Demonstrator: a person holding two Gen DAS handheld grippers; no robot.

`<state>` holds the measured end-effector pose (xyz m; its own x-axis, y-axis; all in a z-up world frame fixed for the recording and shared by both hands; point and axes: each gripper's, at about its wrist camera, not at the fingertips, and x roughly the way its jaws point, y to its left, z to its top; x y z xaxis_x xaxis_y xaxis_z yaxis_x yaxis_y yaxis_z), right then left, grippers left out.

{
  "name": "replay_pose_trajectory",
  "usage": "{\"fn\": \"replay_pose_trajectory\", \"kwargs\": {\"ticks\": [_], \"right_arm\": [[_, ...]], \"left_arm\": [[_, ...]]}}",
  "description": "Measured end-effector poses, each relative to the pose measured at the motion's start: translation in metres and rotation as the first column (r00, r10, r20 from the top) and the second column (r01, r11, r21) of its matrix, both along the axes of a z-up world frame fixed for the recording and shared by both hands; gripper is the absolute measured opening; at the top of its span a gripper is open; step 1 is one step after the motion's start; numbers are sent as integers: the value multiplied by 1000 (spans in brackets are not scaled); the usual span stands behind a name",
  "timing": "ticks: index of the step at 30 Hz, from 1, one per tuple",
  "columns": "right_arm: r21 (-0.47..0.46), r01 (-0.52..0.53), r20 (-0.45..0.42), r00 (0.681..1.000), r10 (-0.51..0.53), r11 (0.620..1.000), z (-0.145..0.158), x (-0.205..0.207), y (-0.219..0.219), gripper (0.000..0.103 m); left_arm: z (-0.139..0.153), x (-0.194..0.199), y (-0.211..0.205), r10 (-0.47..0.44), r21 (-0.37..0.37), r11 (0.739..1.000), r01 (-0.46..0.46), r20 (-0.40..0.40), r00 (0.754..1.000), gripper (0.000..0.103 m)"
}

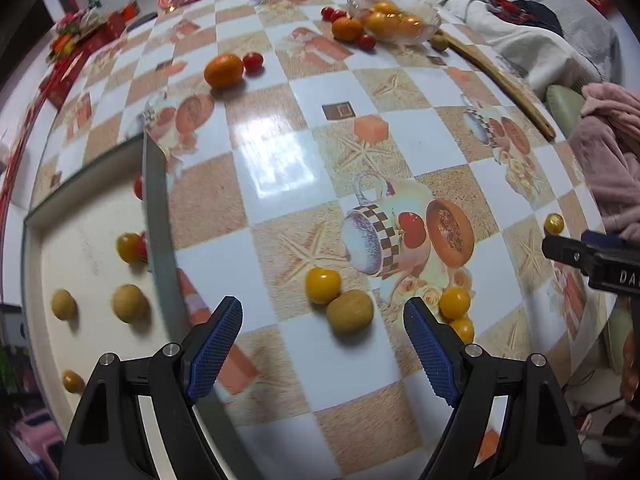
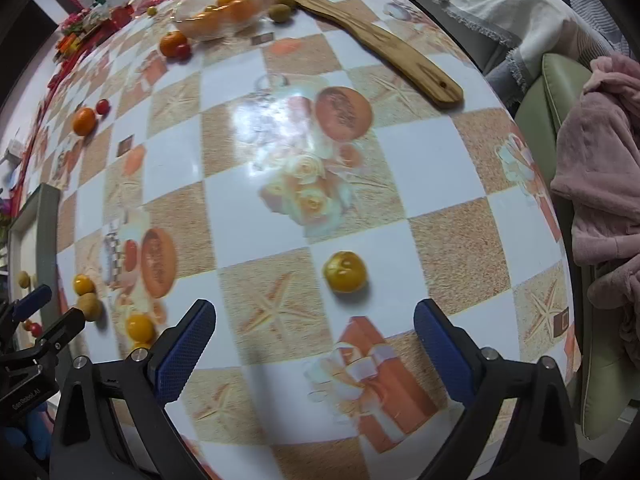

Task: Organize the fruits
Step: 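Move both tools back over the fruits on the tablecloth, then grasp a brown round fruit with the left tool while the right grasps a yellow tomato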

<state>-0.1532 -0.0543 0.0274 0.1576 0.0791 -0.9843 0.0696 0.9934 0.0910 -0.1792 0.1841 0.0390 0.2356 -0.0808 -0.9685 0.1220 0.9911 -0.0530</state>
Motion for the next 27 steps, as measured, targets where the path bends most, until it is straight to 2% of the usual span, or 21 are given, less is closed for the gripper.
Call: {"fn": "replay_pose_trajectory", "kwargs": {"ticks": [2, 6, 8, 10, 13, 15, 17, 19, 21, 22, 27], "right_arm": [[0, 5, 7, 1000, -5, 1000, -4, 2, -5, 95], [3, 5, 7, 1000, -5, 1000, -14, 10, -7, 75], [-17, -12, 21, 1000, 12, 1000, -16, 13, -5, 74], [-37, -42, 31, 999, 43, 998, -14, 15, -1, 65], [-66, -77, 39, 996, 80, 995, -11, 18, 5, 45], [-61, -88, 41, 995, 90, 994, -9, 19, 4, 26], [-48, -85, 39, 995, 87, 995, -8, 20, 2, 23], [-33, -82, 39, 996, 84, 996, -8, 20, 0, 23], [-10, -82, 38, 996, 82, 997, -6, 19, -2, 23], [7, -81, 38, 996, 80, 997, -5, 20, -7, 23], [68, -82, 45, 996, 79, 994, 4, 14, -9, 23]], "left_arm": [[-5, 2, -1, 34, -3, 999, -34, -11, 999, 84], [-13, 1, -3, 76, 2, 997, -76, -26, 997, 84], [-18, 1, -6, 85, 9, 996, -84, -33, 996, 84], [-20, 1, -8, 92, 16, 996, -92, -38, 995, 84], [-21, 2, -10, 106, 14, 994, -105, -37, 994, 83], [-23, 2, -11, 113, 22, 993, -112, -45, 993, 65], [-24, 1, -12, 111, 26, 994, -110, -49, 993, 63], [-23, 1, -11, 109, 38, 993, -108, -40, 993, 53], [-20, 1, -8, 113, 28, 993, -113, -32, 993, 33], [-20, 0, -6, 115, 17, 993, -115, -35, 993, 29], [-14, 2, 11, 114, -25, 993, -115, -44, 993, 29]]}}
